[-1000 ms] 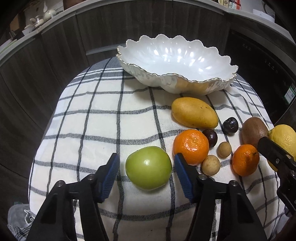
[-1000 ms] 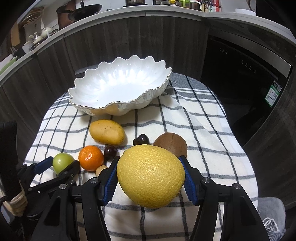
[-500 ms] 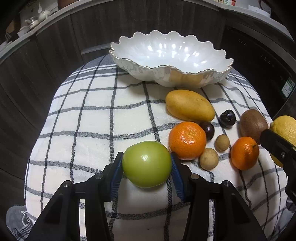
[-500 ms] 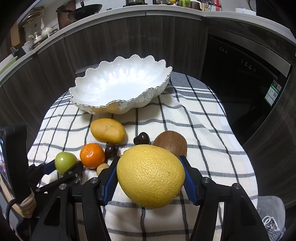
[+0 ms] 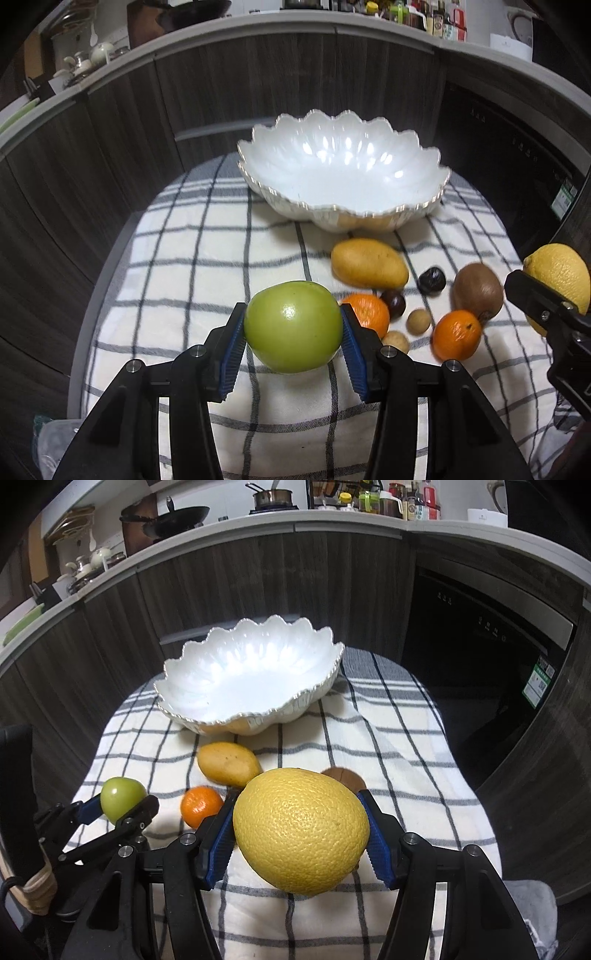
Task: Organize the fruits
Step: 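Carry the green apple and lemon over the white bowl with both tools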
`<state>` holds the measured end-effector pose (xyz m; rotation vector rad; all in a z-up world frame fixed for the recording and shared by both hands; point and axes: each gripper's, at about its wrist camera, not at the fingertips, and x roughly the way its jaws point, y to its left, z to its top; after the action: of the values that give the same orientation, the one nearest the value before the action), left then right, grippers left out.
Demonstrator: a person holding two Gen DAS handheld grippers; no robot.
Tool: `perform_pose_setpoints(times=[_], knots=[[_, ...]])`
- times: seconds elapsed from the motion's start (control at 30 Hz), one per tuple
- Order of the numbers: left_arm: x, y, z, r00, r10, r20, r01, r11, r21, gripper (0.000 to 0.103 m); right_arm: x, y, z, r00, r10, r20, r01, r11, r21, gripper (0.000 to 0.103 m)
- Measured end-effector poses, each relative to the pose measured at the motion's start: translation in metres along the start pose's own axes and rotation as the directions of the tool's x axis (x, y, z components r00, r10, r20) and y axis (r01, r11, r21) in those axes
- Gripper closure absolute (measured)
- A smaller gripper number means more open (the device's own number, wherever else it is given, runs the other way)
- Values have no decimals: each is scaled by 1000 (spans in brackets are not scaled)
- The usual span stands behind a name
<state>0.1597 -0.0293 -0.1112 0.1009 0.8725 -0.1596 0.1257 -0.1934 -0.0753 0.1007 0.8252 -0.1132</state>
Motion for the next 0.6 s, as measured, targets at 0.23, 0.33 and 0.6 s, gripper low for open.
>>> perform_pose_setpoints(times=[0.23,0.33,0.6], knots=[[-22,3,23,998,4,61,-3,1000,-9,56,-13,-2,21,999,6,42,-7,1000,2,41],[-28,4,32,997,5,81,-4,1000,-9,56,-17,-3,30,998,7,63,-7,1000,0,41],[-29,6,63,994,5,113,-2,1000,-21,56,-12,-4,60,995,28,98,-29,1000,2,41]])
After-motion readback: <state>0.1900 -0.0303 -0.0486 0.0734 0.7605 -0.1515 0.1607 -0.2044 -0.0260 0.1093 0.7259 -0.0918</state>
